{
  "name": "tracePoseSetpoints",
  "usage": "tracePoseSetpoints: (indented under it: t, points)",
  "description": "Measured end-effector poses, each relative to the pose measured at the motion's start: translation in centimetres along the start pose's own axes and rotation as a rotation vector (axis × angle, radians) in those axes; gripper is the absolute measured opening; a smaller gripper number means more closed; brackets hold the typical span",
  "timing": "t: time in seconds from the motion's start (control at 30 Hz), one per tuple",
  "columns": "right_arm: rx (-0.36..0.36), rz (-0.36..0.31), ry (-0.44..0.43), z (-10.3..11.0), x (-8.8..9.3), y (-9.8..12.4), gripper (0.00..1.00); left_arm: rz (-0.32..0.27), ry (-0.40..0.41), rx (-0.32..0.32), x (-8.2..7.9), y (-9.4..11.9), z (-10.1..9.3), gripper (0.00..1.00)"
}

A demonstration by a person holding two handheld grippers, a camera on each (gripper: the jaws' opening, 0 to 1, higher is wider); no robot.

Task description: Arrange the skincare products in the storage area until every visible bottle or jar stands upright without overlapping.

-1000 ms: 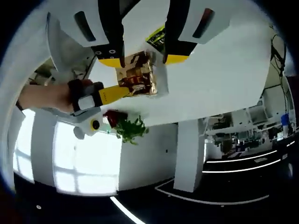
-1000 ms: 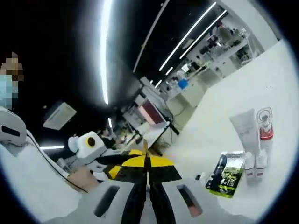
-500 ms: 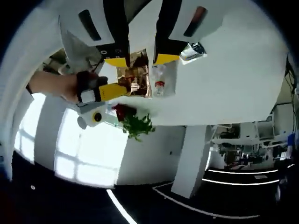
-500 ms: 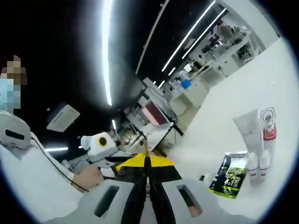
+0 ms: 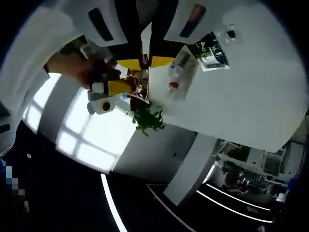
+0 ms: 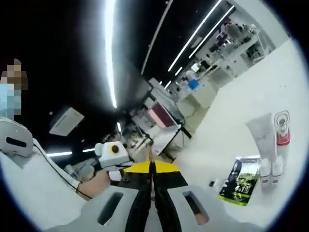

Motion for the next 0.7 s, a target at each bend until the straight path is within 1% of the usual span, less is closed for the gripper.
tracePoseSetpoints:
  t: [0.03, 0.1, 0.13, 0.27, 0.33, 0.47, 0.53, 0.7]
  points:
    - [0.001, -0.001, 0.004, 0.0, -0.1, 0.0, 0.01, -0.008, 0.011, 0.005, 0.0, 0.0, 0.0, 0.06]
    - [0.000, -0.008, 0.024, 0.4, -0.6, -0.2, 0.02, -0.061, 0.080, 0.032, -0.1, 0.2, 0.0, 0.05]
    - [0.003, -0.010, 0.034, 0.4, -0.7, -0.3, 0.02, -0.068, 0.091, 0.040, -0.1, 0.3, 0.1, 0.05]
    - [0.036, 0.005, 0.086, 0.4, -1.2, -0.5, 0.03, -0.090, 0.127, 0.052, 0.1, 0.3, -0.2, 0.05]
    - [0.047, 0.008, 0.097, 0.5, -1.3, -0.6, 0.04, -0.103, 0.150, 0.057, 0.2, 0.3, -0.4, 0.05]
    - [0.069, 0.037, 0.140, 0.4, -1.6, -0.5, 0.04, -0.123, 0.190, 0.063, 0.4, 0.3, -0.5, 0.05]
    - [0.075, 0.045, 0.159, 0.4, -1.8, -0.5, 0.04, -0.130, 0.202, 0.065, 0.5, 0.2, -0.7, 0.05]
    - [0.079, 0.053, 0.175, 0.4, -2.1, -0.6, 0.03, -0.139, 0.214, 0.069, 0.5, 0.2, -0.9, 0.05]
Point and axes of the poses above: the point that each gripper's makers call its tool centre point, and the gripper's own axes: y roughly backward along the fingers, z roughly to its left, x roughly out of its underside, the point moved 8 cm from there along y, roughly backward along the fingers, and after that the axes turned 8 degrees about y, right-handed, at the moved point
